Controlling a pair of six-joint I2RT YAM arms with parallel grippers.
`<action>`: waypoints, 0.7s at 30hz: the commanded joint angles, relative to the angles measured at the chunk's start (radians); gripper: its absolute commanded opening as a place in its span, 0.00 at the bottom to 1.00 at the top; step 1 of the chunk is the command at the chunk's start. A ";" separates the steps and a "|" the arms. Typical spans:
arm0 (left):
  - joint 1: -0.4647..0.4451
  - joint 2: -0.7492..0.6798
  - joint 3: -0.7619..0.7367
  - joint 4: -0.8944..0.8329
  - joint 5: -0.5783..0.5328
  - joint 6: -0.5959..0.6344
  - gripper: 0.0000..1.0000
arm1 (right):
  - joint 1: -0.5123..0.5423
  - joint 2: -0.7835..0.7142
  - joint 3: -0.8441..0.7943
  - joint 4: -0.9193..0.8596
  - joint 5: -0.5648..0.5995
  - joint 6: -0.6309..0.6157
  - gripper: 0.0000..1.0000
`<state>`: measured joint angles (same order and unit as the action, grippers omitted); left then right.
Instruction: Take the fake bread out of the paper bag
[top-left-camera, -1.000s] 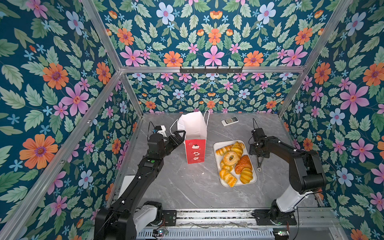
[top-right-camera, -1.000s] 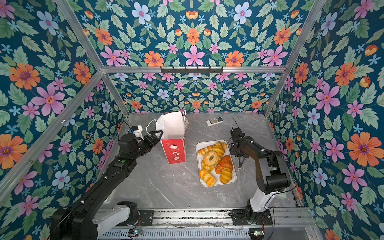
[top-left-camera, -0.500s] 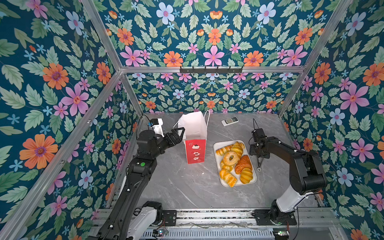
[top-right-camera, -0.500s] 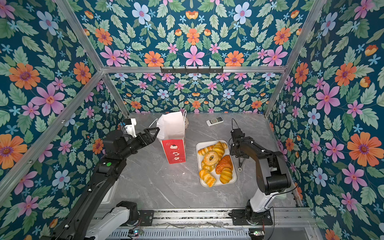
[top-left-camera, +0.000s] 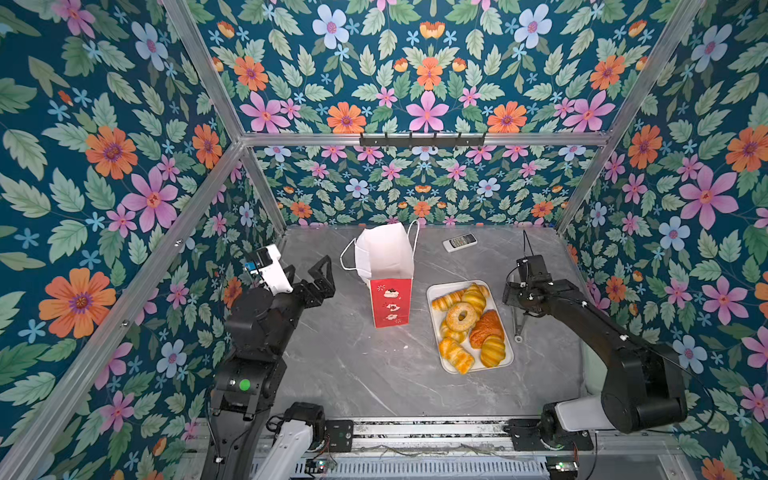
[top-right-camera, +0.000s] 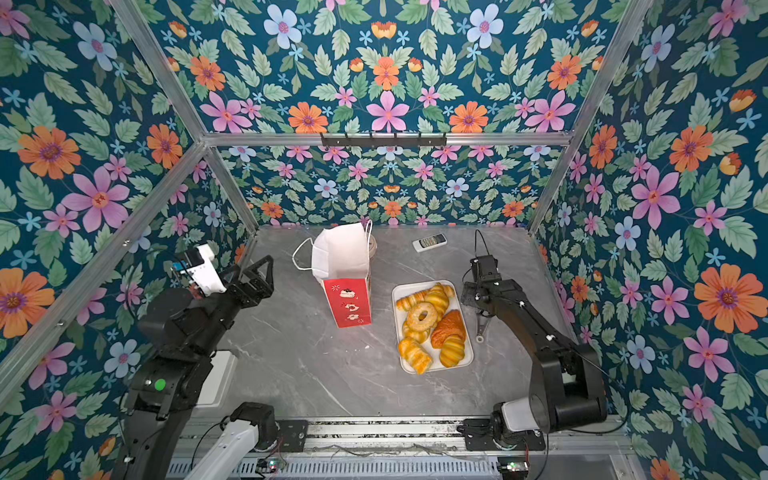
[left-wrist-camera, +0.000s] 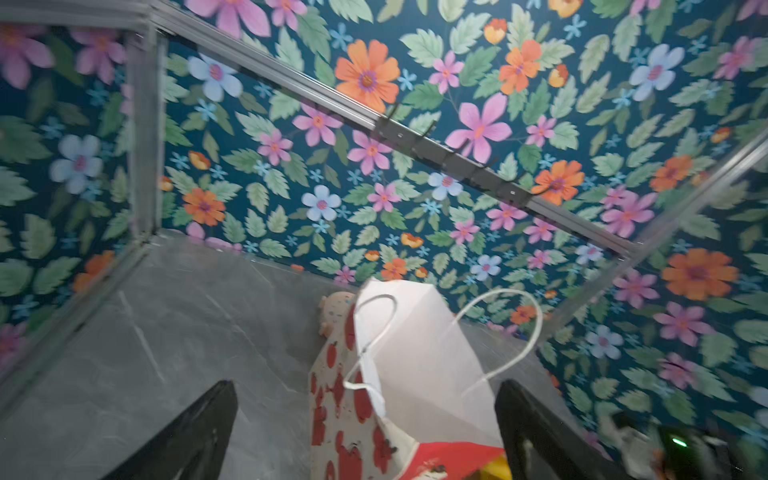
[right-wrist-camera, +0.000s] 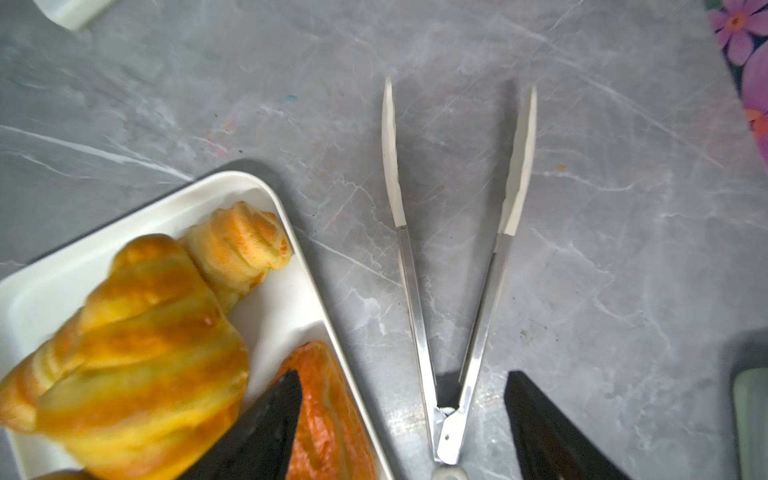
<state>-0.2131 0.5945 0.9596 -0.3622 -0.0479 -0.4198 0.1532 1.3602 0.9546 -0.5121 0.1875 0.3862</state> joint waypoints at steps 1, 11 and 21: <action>0.001 -0.077 -0.161 0.131 -0.323 0.108 0.94 | 0.000 -0.120 -0.040 0.039 0.009 -0.017 0.79; -0.002 0.073 -0.640 0.713 -0.426 0.264 0.95 | 0.001 -0.472 -0.228 0.204 -0.068 -0.098 0.97; 0.012 0.651 -0.725 1.348 -0.414 0.404 1.00 | 0.000 -0.481 -0.364 0.350 -0.074 -0.135 0.99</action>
<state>-0.2073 1.1336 0.2165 0.7013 -0.4458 -0.0750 0.1532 0.8734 0.6033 -0.2344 0.0647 0.2741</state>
